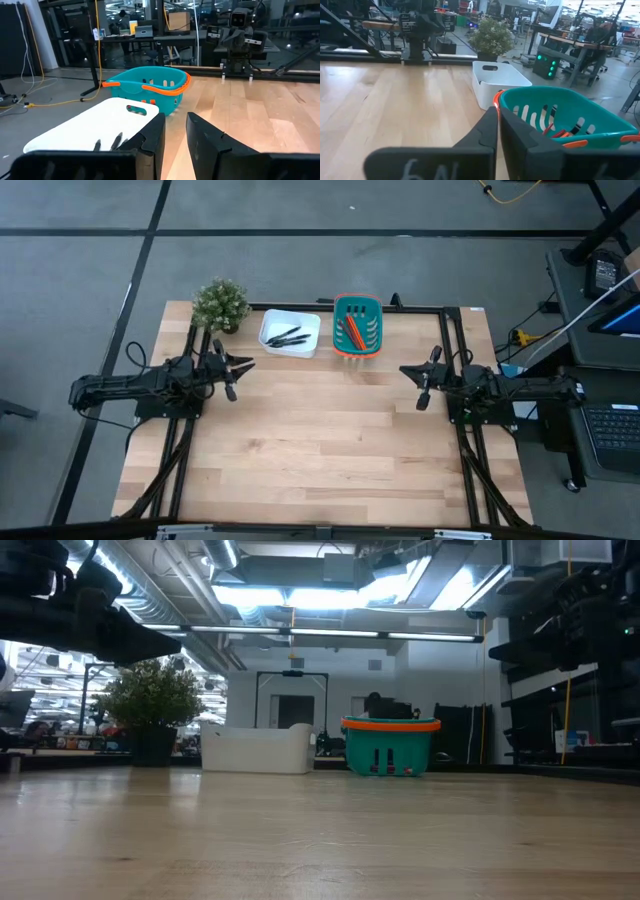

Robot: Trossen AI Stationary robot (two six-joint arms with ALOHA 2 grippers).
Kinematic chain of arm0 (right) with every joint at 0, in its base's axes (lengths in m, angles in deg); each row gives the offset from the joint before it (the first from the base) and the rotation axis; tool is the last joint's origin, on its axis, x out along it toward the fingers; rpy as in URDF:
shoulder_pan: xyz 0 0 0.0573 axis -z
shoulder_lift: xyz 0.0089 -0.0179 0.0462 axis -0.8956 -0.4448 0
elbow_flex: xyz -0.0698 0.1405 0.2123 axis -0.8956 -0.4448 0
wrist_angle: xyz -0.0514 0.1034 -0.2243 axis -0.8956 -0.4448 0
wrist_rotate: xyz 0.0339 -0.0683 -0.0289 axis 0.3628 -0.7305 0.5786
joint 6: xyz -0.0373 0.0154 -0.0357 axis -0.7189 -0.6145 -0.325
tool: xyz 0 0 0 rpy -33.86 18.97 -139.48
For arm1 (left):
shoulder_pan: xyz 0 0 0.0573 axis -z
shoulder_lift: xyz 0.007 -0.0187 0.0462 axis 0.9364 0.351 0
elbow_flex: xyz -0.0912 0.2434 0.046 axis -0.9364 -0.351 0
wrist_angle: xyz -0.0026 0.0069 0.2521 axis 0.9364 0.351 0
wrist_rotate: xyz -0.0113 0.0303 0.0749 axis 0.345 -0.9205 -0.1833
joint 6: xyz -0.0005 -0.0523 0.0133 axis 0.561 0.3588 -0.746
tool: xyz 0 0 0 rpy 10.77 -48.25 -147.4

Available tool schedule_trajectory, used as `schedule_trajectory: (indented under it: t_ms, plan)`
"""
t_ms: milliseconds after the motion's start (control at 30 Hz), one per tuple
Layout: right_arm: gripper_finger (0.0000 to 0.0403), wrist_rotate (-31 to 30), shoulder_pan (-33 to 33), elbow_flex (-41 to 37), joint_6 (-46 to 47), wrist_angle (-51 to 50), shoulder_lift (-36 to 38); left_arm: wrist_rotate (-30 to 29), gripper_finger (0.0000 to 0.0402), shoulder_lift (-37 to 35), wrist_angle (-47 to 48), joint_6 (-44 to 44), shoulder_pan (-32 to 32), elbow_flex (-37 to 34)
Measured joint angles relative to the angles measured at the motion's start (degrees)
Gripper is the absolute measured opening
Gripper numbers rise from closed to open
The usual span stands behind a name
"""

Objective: Sort pens & pencils
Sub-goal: Return to Home Position

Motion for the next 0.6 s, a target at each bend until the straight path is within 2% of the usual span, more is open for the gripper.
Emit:
schedule_trajectory:
  t_ms: [600]
  plan:
    - [0.0021, 0.13, -0.01, -0.04, 0.39, -0.02, 0.0, -0.09, 0.0072, 0.0, -0.07, -0.1, 0.0, 0.0]
